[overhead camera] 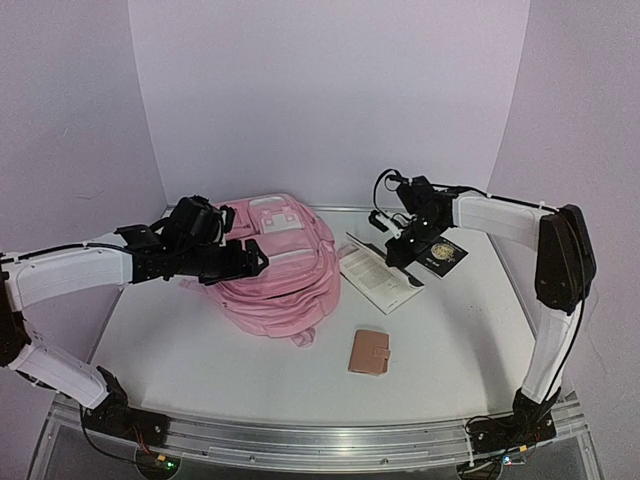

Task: Pack the student bag
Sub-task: Pick up the book from the center of the board.

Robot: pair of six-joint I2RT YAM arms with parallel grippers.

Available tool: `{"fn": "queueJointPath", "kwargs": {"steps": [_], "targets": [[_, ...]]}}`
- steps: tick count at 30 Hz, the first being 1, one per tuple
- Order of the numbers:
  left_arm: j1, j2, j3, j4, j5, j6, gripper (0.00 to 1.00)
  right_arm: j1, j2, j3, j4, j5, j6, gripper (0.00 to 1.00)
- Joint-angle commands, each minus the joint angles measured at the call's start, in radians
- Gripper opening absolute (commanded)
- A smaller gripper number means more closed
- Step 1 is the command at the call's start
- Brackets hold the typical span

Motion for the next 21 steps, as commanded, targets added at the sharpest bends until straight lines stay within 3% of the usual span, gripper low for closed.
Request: {"fn": "queueJointPath", "kwargs": {"steps": [1,8,12,21], "targets": [[-0.041,0.079,0.078,0.195,0.013,-0.039,0.9,-0.007,-0.061,0.054,-0.032,-0.121,0.086,0.0],[-0.078,0.318,0.24,0.376,-0.016,-0.225,0.92,-0.007,-0.067,0.049,-0.03,-0.194,0.127,0.0],[-0.096,0.468,0.37,0.403,-0.011,-0.314,0.88,-0.006,-0.061,0.041,-0.029,-0.21,0.135,0.0],[-0.102,0.735,0.556,0.509,0.041,-0.396,0.68,-0.006,-0.076,0.004,-0.014,-0.23,0.141,0.0]]}}
